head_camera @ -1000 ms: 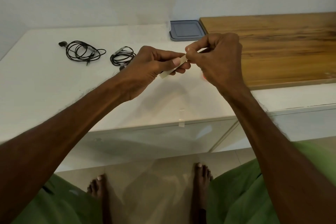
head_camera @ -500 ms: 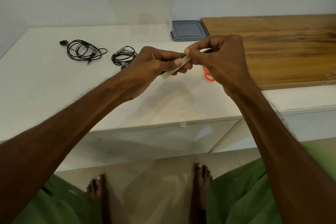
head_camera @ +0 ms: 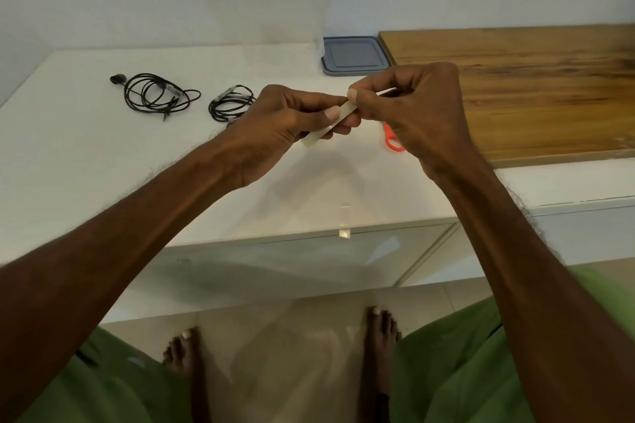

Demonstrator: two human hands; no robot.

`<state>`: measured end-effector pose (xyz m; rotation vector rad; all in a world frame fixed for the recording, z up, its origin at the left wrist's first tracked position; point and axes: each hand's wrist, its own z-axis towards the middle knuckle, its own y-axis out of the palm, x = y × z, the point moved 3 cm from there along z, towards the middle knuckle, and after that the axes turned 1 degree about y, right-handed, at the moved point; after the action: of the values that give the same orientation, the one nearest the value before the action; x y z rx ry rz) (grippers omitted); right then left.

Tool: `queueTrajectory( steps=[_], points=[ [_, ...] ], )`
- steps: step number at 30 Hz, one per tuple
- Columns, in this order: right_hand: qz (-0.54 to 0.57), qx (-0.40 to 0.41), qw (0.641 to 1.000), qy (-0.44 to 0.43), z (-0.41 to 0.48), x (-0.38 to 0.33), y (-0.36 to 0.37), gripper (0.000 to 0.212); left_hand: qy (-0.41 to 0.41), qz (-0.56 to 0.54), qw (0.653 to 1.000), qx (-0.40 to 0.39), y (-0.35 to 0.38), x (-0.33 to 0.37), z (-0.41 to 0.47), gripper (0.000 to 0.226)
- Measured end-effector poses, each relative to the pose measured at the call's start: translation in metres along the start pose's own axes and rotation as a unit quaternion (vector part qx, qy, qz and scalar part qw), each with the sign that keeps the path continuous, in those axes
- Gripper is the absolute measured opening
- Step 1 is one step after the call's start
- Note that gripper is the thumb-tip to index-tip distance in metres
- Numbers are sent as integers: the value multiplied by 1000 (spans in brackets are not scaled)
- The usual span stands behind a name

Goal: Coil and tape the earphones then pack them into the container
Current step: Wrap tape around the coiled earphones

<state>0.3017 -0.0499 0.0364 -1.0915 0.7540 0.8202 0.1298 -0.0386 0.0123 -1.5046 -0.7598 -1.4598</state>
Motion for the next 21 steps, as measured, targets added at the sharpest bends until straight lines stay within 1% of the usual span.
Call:
queueTrajectory(
  steps=[10,12,15,21],
  points=[
    [7,37,999,5,-3,1,0,14,5,-19,1000,-2,2,-2,1,28],
    [17,50,999,5,-5,0,-1,18,5,-33,999,5,3,-1,3,28],
    [-9,59,998,-14,-10,-3,0,29,13,-44,999,27,4,-1,5,27],
    [-75,52,993,-68,-16,-9,1,16,10,-18,999,48,8,-2,3,30]
  ],
)
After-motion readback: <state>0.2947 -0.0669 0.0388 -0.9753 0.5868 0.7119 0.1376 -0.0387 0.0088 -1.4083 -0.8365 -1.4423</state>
